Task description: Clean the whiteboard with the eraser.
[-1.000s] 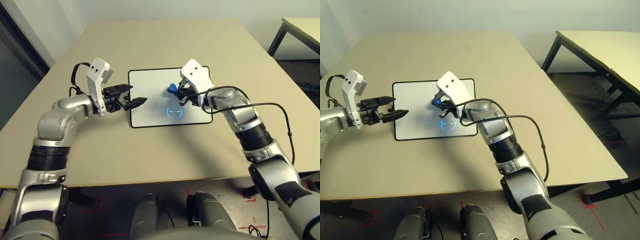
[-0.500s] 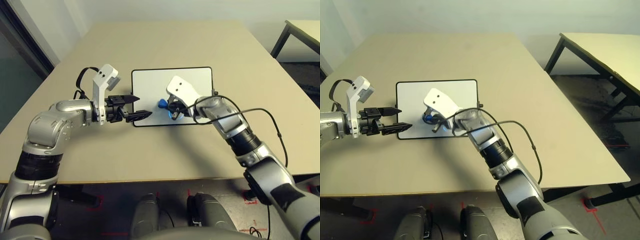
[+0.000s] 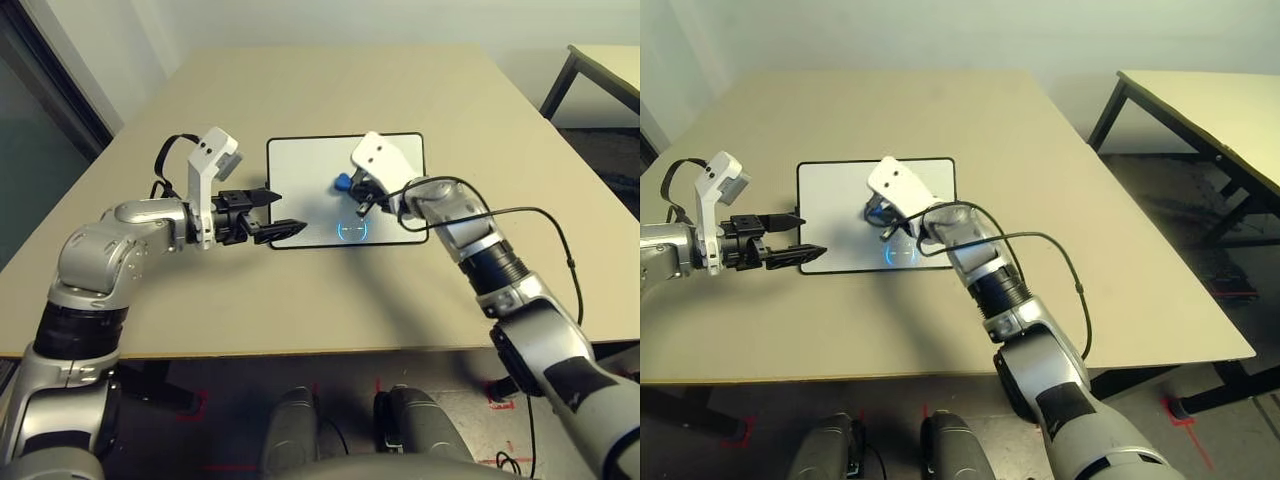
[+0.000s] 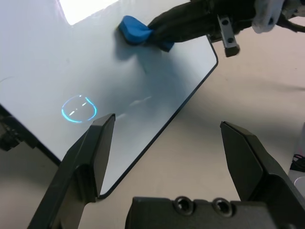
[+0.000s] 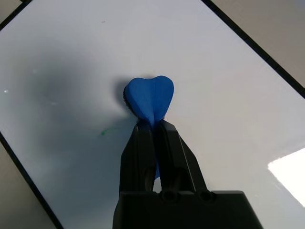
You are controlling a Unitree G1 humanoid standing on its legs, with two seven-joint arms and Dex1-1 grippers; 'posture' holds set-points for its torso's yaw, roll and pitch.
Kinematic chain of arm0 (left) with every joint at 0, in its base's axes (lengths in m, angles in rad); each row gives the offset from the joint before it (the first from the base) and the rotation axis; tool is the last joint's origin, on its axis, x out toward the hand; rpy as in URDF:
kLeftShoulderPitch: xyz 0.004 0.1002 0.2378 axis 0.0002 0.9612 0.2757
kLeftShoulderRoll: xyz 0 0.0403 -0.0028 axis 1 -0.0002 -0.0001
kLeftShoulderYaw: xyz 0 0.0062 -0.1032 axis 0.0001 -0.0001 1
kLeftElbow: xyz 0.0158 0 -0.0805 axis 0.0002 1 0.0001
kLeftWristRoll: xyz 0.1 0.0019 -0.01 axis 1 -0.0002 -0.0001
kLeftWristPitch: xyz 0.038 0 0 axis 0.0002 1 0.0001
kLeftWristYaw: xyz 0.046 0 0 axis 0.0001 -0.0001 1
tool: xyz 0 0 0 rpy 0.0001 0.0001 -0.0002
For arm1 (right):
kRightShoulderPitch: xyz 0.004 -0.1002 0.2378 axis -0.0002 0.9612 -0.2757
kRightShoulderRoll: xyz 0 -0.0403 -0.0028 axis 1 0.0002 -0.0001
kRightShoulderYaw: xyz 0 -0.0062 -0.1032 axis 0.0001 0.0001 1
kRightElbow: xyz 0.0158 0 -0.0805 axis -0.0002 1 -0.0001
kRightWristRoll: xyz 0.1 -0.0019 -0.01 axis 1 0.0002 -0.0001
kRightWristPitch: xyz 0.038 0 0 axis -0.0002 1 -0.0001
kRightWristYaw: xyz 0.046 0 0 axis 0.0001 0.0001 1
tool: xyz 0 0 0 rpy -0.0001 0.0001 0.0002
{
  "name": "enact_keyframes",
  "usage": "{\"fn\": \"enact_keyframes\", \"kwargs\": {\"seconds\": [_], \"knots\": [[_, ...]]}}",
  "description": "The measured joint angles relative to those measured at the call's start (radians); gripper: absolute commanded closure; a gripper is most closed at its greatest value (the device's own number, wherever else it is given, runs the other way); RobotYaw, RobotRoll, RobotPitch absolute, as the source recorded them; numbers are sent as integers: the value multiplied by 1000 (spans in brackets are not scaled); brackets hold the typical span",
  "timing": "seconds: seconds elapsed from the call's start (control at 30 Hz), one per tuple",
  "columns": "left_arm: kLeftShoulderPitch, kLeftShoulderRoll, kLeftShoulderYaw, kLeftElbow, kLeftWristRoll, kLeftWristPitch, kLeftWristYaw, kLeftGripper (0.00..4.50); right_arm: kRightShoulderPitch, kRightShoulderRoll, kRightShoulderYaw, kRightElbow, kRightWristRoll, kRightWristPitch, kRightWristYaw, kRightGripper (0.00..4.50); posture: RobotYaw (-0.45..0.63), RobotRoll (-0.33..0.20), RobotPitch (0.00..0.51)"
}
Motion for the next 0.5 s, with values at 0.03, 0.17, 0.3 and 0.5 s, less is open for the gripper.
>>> {"fn": "enact_keyframes", "kwargs": {"seconds": [0.03, 0.17, 0.3, 0.5], "knots": [[-2, -2, -1, 0, 0, 0, 0, 0, 0, 0, 0, 0, 0, -1, 0, 4491, 23, 0, 57], [-9, -6, -6, 1, 0, 0, 0, 0, 14, 0, 0, -19, -1, 2, 2, 4491, 21, 0, 58], [-10, -8, -9, 4, 0, 0, 1, 0, 80, 15, 30, -103, -5, 45, 38, 4491, 25, 0, 60], [-14, -10, -11, 4, 0, 0, 2, 0, 129, 35, 80, -164, -15, 81, 71, 4492, 30, 0, 61]]}}
